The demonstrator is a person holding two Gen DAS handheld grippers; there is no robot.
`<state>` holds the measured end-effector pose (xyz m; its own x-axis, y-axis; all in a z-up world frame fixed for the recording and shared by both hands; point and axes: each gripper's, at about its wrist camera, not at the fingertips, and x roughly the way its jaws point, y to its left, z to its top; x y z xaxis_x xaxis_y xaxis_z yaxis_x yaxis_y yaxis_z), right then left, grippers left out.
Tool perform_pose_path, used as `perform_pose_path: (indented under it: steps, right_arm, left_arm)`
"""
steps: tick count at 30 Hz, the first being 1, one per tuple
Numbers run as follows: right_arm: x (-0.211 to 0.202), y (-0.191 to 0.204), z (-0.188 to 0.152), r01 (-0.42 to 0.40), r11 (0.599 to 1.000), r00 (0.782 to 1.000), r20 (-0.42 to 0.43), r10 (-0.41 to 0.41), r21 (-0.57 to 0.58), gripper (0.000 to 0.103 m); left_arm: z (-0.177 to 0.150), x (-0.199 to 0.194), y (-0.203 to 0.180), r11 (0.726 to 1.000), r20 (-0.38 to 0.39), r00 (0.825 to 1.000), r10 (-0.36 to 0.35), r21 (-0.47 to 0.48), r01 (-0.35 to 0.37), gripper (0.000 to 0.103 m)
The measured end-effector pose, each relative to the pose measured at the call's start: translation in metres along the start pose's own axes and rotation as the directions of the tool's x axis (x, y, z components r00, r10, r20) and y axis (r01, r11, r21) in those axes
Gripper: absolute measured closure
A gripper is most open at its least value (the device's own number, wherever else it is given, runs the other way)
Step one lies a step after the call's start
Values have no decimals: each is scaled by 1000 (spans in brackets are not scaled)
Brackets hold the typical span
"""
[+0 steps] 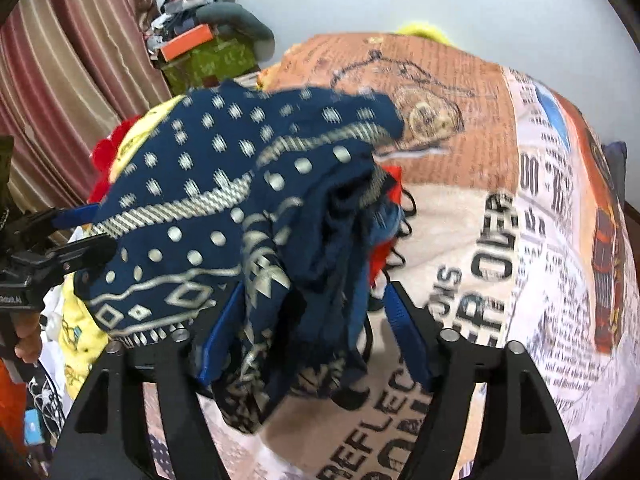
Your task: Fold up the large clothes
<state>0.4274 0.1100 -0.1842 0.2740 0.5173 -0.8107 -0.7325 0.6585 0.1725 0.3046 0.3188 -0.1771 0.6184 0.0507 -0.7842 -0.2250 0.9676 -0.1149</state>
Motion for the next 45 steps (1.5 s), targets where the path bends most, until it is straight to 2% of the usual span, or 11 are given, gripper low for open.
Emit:
perform_pose_path:
  steps: [6, 14, 18, 22, 24, 28, 29, 35, 38, 41, 45]
  right_arm:
    - [-19, -17, -20, 0, 998, 1000, -2, 0, 56, 29]
    - [-61, -10, -27, 20, 996, 999, 41, -23, 85, 29]
    - [-97, 11, -30, -18, 997, 994, 110, 11, 69, 29]
    - [-143, 37, -31, -28, 999, 978, 208, 23, 22, 29]
    - [-170, 52, -33, -22, 1000, 959, 281, 21, 2, 29]
    - [-221, 77, -43, -15, 1000, 905, 425, 24, -24, 29]
    - [-233, 81, -45, -14, 1000, 889, 458, 25, -28, 29]
    - [-299, 110, -67, -20, 999, 779, 625, 46, -48, 29]
    - [-316, 119, -79, -16, 998, 738, 673, 47, -53, 29]
    - [-327, 130, -91, 30, 998, 704, 710, 21, -59, 29]
    - [-327, 134, -100, 63, 997, 692, 722, -14, -41, 17]
  left_arm:
    - [-15, -4, 11, 999, -14, 1000, 11, -31, -11, 6]
    - [-24, -40, 4, 995, -20, 995, 98, -35, -98, 7]
    - [-27, -75, -12, 993, 40, 993, 115, -2, -115, 7]
    - [-27, -130, -39, 988, 173, 975, 140, 39, -149, 7]
    - [-28, -159, -51, 988, 249, 959, 136, 42, -151, 7]
    - [-36, -221, -73, 989, 412, 903, 119, 34, -146, 7]
    - [-41, -240, -80, 989, 465, 878, 113, 30, -144, 7]
    - [-63, -303, -106, 993, 632, 770, 83, 14, -118, 7]
    - [-75, -321, -117, 992, 680, 729, 82, 13, -124, 7]
    - [-88, -332, -122, 993, 705, 705, 76, 8, -114, 7]
    - [-98, -335, -125, 992, 714, 694, 91, -5, -125, 7]
